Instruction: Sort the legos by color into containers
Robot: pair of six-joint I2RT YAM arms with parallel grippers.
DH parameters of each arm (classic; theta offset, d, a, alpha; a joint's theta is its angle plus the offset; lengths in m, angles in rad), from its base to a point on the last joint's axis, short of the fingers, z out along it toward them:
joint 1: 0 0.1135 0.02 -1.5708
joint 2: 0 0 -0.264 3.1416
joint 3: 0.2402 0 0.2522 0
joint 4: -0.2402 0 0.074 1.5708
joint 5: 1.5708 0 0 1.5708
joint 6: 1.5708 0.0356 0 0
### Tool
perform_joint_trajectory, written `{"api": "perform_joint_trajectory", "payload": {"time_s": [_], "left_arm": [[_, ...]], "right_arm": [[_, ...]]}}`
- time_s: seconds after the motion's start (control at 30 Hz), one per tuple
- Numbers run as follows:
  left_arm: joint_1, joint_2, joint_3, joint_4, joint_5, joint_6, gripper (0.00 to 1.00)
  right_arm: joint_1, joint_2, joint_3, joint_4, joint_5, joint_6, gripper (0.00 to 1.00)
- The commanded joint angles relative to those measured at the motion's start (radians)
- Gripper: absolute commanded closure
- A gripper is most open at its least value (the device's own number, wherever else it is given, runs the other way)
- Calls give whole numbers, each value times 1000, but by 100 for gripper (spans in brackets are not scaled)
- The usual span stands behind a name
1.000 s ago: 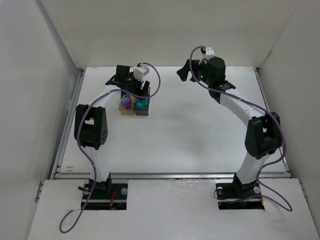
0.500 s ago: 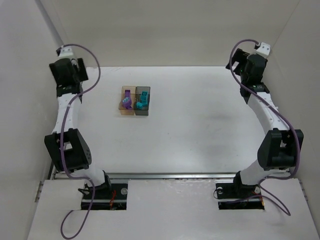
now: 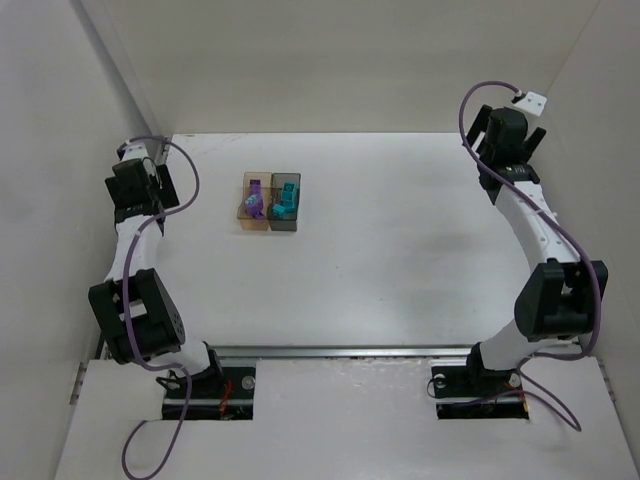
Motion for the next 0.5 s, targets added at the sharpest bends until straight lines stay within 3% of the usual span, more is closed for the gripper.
{"api": "perform_joint_trajectory", "payload": {"time_s": [0.0,0.47], "left_arm": [[2,-45,-4,24,51,-26,21],[2,-45,-13,24,103,-45,22]], "right_arm": [[8,-29,31,-7,46,-11,0],[8,-104,-44,-18,36,-11,0]]}}
